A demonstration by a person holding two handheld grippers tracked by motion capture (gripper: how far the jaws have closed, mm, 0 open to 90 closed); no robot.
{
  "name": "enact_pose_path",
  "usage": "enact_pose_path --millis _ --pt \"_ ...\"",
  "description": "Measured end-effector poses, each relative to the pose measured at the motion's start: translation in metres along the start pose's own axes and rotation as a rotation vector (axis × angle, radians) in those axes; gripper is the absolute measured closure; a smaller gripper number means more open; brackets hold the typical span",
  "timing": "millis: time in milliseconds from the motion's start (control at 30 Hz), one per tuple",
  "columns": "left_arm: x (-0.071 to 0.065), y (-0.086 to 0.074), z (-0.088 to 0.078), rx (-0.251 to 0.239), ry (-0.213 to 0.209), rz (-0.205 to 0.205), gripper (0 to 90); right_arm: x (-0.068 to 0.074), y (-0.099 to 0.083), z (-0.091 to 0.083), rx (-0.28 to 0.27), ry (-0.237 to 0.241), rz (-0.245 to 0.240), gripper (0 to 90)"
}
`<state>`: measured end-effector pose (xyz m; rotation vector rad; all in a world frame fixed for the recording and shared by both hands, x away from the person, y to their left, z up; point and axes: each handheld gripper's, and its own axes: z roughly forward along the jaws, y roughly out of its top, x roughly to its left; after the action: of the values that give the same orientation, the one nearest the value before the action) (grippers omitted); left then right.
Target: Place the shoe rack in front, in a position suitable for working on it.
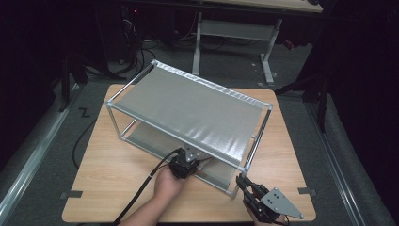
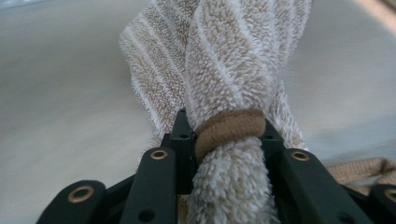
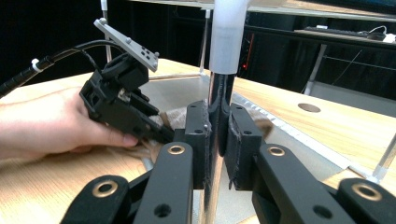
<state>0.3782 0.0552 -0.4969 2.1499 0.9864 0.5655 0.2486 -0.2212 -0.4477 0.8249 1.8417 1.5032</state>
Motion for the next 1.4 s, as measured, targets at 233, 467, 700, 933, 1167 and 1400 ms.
enact_pose_path --millis 233,467,700,933,1167,1400 --pt "0.036 -0.009 -0.005 0.019 0.09 -0.029 68.2 0.0 0.0 0.0 0.002 0.0 0.001 81.1" --pt "0.082 -0.02 -0.011 0.055 0.177 -0.09 68.2 0.0 0.0 0.0 0.0 0.0 0.0 81.1" --pt "0.128 -0.033 -0.02 0.062 0.228 -0.201 68.3 0.0 0.0 0.0 0.003 0.0 -0.004 81.1" --pt "0.154 -0.042 -0.026 0.07 0.282 -0.233 68.2 0.0 0.0 -0.001 0.005 0.003 -0.007 81.0" --pt "0.17 -0.047 -0.033 0.099 0.328 -0.241 68.2 0.0 0.0 -0.001 0.006 0.0 -0.012 80.9" --pt "0.177 -0.051 -0.035 0.09 0.368 -0.245 68.2 -0.001 0.0 -0.001 0.008 -0.003 -0.011 81.0"
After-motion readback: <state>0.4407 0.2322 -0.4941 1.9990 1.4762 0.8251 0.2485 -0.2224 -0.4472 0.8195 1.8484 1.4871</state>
